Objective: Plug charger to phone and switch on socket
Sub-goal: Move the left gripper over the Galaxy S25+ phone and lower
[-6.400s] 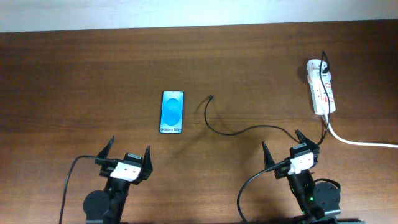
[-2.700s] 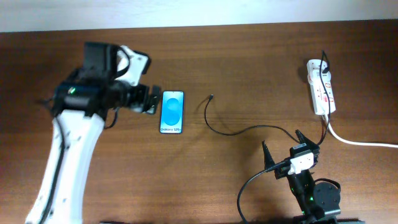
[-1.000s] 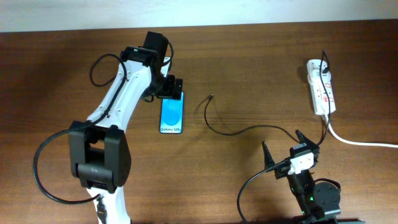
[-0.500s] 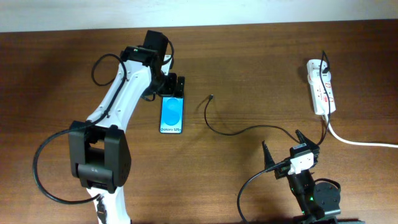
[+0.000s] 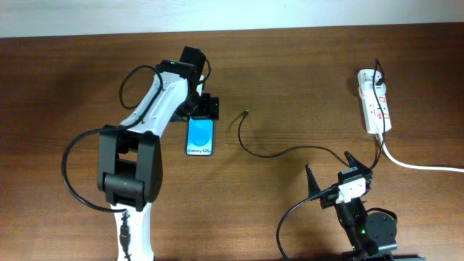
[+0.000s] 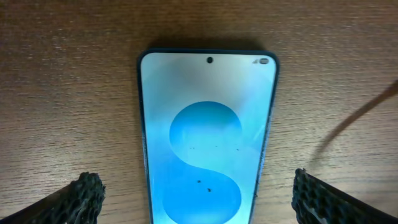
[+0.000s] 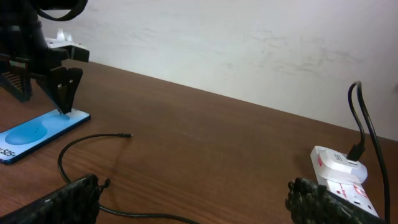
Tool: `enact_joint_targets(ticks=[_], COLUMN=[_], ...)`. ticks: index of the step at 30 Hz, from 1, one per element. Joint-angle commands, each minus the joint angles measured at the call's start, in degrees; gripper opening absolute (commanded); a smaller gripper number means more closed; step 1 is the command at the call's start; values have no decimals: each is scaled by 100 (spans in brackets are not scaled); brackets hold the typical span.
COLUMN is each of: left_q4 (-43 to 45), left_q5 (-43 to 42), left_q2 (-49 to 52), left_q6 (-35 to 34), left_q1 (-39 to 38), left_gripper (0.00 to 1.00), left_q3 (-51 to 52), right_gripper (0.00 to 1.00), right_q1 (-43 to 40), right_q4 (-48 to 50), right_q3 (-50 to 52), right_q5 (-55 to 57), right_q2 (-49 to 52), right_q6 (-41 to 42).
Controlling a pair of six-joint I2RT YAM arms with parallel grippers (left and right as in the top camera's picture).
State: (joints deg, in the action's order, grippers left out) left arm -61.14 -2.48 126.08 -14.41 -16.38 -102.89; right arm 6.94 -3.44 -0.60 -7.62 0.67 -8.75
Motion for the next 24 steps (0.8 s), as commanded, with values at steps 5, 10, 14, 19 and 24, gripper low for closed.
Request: enact_joint_targets(ticks=[5,10,14,19,24], left_q4=[24,24,20,0,-9], left_q5=[446,599,595,533,553], left_q2=[26,131,223,505,538], left_q6=[-208,-136,-138,-140,-138], left_q1=[-173,-175,-184,-337,-369], left_gripper=[99,99,99,99,99], left_q3=[-17,-11,-11,-11,-11], right_gripper=[98,98,99,98,98], right_q1=[-22,-22,-22,-22,-22], right_q4=[-26,-26,-26,-26,-26], right_q3=[28,28,28,28,28], right_q5=[-76,-79,-76,-76,-76], right_q2=[-46,-46,-46,-46,-46], right_q6=[66,66,66,66,66])
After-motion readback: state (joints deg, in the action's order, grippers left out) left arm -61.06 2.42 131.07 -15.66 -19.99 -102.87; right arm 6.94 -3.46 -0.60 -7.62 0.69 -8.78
